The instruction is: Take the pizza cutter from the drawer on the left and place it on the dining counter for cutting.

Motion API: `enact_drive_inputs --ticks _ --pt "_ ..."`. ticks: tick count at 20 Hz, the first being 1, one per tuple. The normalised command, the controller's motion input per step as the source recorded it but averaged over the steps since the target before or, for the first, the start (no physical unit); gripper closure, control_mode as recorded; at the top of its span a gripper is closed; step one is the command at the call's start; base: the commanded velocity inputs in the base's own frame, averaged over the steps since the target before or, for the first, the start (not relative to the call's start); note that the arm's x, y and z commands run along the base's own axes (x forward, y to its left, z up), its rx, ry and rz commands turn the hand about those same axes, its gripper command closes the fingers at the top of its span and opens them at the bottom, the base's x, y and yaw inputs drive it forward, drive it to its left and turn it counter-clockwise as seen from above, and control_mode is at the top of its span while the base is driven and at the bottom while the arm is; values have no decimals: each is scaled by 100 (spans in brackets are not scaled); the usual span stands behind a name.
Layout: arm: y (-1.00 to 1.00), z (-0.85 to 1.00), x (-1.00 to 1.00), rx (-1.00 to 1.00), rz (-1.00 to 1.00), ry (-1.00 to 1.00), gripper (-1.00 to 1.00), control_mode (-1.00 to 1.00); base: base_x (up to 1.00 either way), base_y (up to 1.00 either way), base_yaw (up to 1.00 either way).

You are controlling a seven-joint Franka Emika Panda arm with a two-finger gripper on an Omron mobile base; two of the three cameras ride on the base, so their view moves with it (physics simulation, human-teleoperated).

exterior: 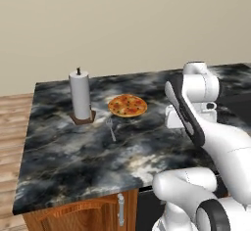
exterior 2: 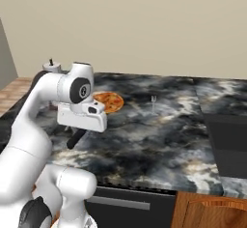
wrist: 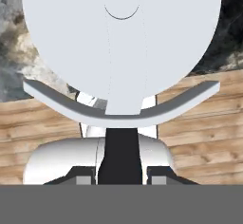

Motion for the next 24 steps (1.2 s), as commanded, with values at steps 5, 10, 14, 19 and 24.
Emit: enact_drive_inputs --ticks 5,10,14,19,24 --pt "9 -7 100 3 7 0 100 -100 0 0 0" --pt "7 -24 98 0 0 0 100 -100 0 0 0" --pt "3 -36 100 0 0 0 100 -100 0 0 0" --pt "3 -40 100 0 0 0 100 -100 0 0 0" --pt "7 -55 88 0 0 0 100 -100 0 0 0"
